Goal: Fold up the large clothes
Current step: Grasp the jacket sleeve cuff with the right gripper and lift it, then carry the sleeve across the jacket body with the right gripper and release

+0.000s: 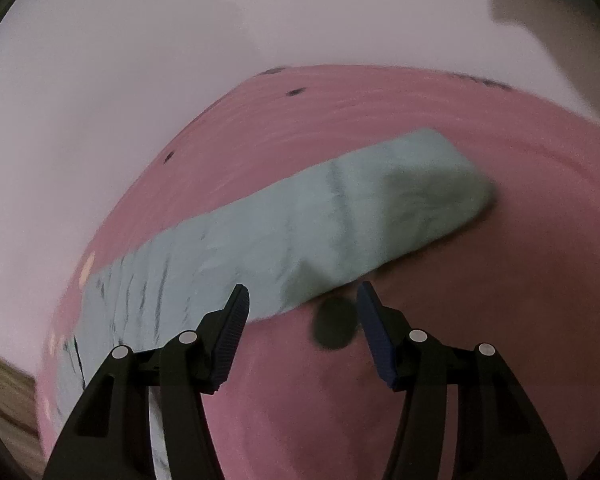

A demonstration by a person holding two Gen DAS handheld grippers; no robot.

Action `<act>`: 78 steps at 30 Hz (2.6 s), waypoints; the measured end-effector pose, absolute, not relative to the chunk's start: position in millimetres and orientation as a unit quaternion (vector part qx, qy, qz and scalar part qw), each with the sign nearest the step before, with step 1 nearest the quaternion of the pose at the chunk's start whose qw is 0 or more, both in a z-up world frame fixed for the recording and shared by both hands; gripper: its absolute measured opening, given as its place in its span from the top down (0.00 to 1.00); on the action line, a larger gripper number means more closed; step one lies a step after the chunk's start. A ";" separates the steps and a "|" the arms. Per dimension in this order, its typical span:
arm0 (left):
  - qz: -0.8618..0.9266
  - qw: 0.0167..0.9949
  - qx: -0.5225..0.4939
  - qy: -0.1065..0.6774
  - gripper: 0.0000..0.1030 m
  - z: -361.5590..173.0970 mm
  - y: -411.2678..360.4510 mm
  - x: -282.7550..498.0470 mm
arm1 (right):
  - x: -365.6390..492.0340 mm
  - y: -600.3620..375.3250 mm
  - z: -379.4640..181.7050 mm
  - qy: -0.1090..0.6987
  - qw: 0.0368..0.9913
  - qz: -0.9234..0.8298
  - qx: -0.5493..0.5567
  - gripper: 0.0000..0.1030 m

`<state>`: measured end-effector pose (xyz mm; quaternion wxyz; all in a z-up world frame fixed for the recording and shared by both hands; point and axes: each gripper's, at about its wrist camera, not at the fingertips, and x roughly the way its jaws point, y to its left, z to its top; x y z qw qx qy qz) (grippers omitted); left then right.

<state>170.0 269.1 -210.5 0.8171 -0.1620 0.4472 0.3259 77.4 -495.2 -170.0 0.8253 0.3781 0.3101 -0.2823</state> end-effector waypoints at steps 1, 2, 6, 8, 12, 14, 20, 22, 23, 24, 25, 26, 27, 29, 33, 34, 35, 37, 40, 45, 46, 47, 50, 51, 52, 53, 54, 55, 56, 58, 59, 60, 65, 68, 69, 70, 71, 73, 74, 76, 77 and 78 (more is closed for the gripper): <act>0.327 0.817 -0.160 0.448 0.02 -210.3 268.1 170.0 | 73.2 -502.2 -174.2 0.307 0.819 -0.286 0.391 0.46; 0.328 0.816 -0.158 0.449 0.02 -210.8 268.4 171.4 | 68.3 -510.1 -179.3 0.303 0.811 -0.291 0.406 0.46; 0.331 0.815 -0.153 0.451 0.02 -210.8 268.4 170.7 | 56.0 -534.0 -194.4 0.284 0.791 -0.300 0.452 0.45; 0.332 0.814 -0.152 0.452 0.02 -210.7 266.2 169.7 | 50.6 -544.9 -200.1 0.267 0.782 -0.301 0.476 0.45; 0.333 0.813 -0.149 0.454 0.02 -211.0 264.9 169.2 | 47.6 -560.0 -203.2 0.237 0.773 -0.306 0.502 0.45; 0.334 0.812 -0.147 0.455 0.02 -211.1 264.8 169.7 | 49.8 -566.1 -205.6 0.226 0.771 -0.311 0.508 0.45; 0.334 0.812 -0.145 0.457 0.02 -212.1 266.0 170.6 | 56.3 -573.2 -209.6 0.202 0.771 -0.334 0.503 0.62; 0.334 0.811 -0.143 0.458 0.02 -212.7 266.1 170.9 | 57.5 -576.6 -213.1 0.205 0.771 -0.329 0.505 0.79; 0.334 0.811 -0.143 0.458 0.02 -212.7 266.3 171.3 | 57.0 -578.7 -215.6 0.208 0.769 -0.328 0.508 0.86; 0.334 0.811 -0.142 0.458 0.02 -213.1 266.1 171.0 | 58.0 -580.7 -217.2 0.210 0.768 -0.327 0.509 0.88; 0.334 0.811 -0.142 0.459 0.02 -213.3 266.1 171.0 | 58.2 -582.1 -217.3 0.208 0.769 -0.326 0.509 0.91; 0.334 0.811 -0.142 0.459 0.02 -213.4 266.0 171.0 | 59.3 -582.9 -216.3 0.208 0.771 -0.325 0.507 0.93; 0.335 0.811 -0.142 0.459 0.02 -213.5 265.9 170.9 | 60.7 -582.6 -213.0 0.207 0.775 -0.326 0.501 0.94; 0.334 0.811 -0.141 0.459 0.02 -214.4 266.3 170.5 | 63.4 -579.9 -204.8 0.206 0.785 -0.327 0.485 0.95; 0.334 0.811 -0.141 0.459 0.02 -214.6 266.8 170.8 | 78.1 -559.6 -175.6 0.200 0.815 -0.307 0.448 0.95; 0.334 0.811 -0.142 0.459 0.02 -214.7 266.4 170.5 | 85.2 -550.6 -166.1 0.200 0.827 -0.298 0.432 0.95; 0.334 0.811 -0.142 0.459 0.02 -214.8 266.2 170.6 | 86.7 -540.6 -160.3 0.202 0.835 -0.291 0.422 0.95; 0.334 0.811 -0.142 0.459 0.02 -214.7 266.3 170.7 | 106.3 -514.6 -140.0 0.206 0.860 -0.261 0.387 0.95; 0.334 0.811 -0.142 0.459 0.02 -214.8 266.3 170.8 | 136.9 -471.9 -118.3 0.218 0.888 -0.214 0.344 0.95; 0.333 0.811 -0.142 0.459 0.02 -215.1 266.4 170.5 | 190.8 -390.0 -98.9 0.249 0.918 -0.130 0.280 0.95; 0.333 0.812 -0.143 0.458 0.02 -215.3 266.5 170.3 | 201.5 -372.7 -97.6 0.257 0.921 -0.112 0.270 0.95; 0.333 0.812 -0.143 0.458 0.02 -215.4 266.7 170.4 | 202.3 -354.1 -96.3 0.264 0.924 -0.097 0.259 0.95; 0.333 0.811 -0.143 0.459 0.02 -215.7 266.7 170.3 | 212.9 -293.8 -94.7 0.286 0.933 -0.050 0.212 0.95; 0.333 0.811 -0.143 0.459 0.02 -215.7 266.8 170.3 | 220.4 -279.0 -95.2 0.292 0.935 -0.039 0.198 0.95; 0.333 0.812 -0.143 0.458 0.02 -215.7 266.4 170.3 | 234.8 -264.8 -95.4 0.298 0.936 -0.026 0.184 0.95; 0.333 0.812 -0.144 0.458 0.02 -215.5 266.5 170.4 | 236.3 -243.9 -96.4 0.305 0.937 -0.011 0.168 0.95; 0.332 0.812 -0.144 0.458 0.02 -215.5 266.6 170.6 | 239.3 -225.5 -98.2 0.312 0.938 0.002 0.154 0.95; 0.333 0.812 -0.144 0.458 0.02 -215.7 265.8 170.3 | 246.8 -210.4 -100.9 0.318 0.938 0.013 0.139 0.95; 0.333 0.812 -0.144 0.458 0.02 -215.6 265.8 170.6 | 244.3 -194.9 -101.0 0.323 0.937 0.022 0.129 0.95; 0.333 0.812 -0.143 0.458 0.02 -215.6 265.9 170.4 | 246.7 -164.1 -105.4 0.335 0.935 0.041 0.107 0.95; 0.333 0.812 -0.143 0.458 0.02 -215.6 265.8 170.2 | 255.3 -161.5 -112.4 0.342 0.933 0.048 0.100 0.95; 0.333 0.812 -0.143 0.458 0.02 -215.6 265.9 170.2 | 259.1 -151.5 -117.2 0.351 0.930 0.058 0.092 0.95; 0.332 0.812 -0.144 0.458 0.02 -215.7 266.0 170.3 | 278.5 -104.8 -141.4 0.380 0.920 0.085 0.054 0.95; 0.333 0.812 -0.144 0.458 0.02 -215.7 265.8 170.4 | 281.5 -84.0 -150.9 0.393 0.914 0.099 0.033 0.95; 0.333 0.812 -0.144 0.458 0.02 -215.9 265.4 170.6 | 280.3 -77.7 -153.8 0.397 0.912 0.103 0.028 0.95; 0.333 0.812 -0.144 0.458 0.02 -215.9 265.6 170.1 | 283.9 -68.7 -159.3 0.403 0.909 0.107 0.021 0.95; 0.333 0.812 -0.144 0.458 0.02 -215.9 265.6 170.1 | 284.8 -64.9 -162.0 0.409 0.906 0.110 0.015 0.95; 0.333 0.812 -0.144 0.458 0.02 -215.9 265.6 170.2 | 289.8 -55.8 -170.9 0.426 0.897 0.116 0.006 0.95; 0.333 0.812 -0.144 0.458 0.02 -215.9 265.5 170.4 | 288.9 -55.3 -174.2 0.432 0.894 0.117 0.003 0.95; 0.333 0.812 -0.144 0.458 0.02 -215.9 265.6 170.1 | 292.2 -49.7 -181.4 0.446 0.888 0.115 -0.010 0.92; 0.333 0.812 -0.144 0.458 0.02 -216.0 265.5 170.1 | 293.5 -46.7 -185.2 0.449 0.886 0.114 -0.017 0.87; 0.333 0.812 -0.144 0.458 0.02 -216.0 265.5 170.1 | 293.5 -46.7 -186.2 0.450 0.885 0.116 -0.020 0.83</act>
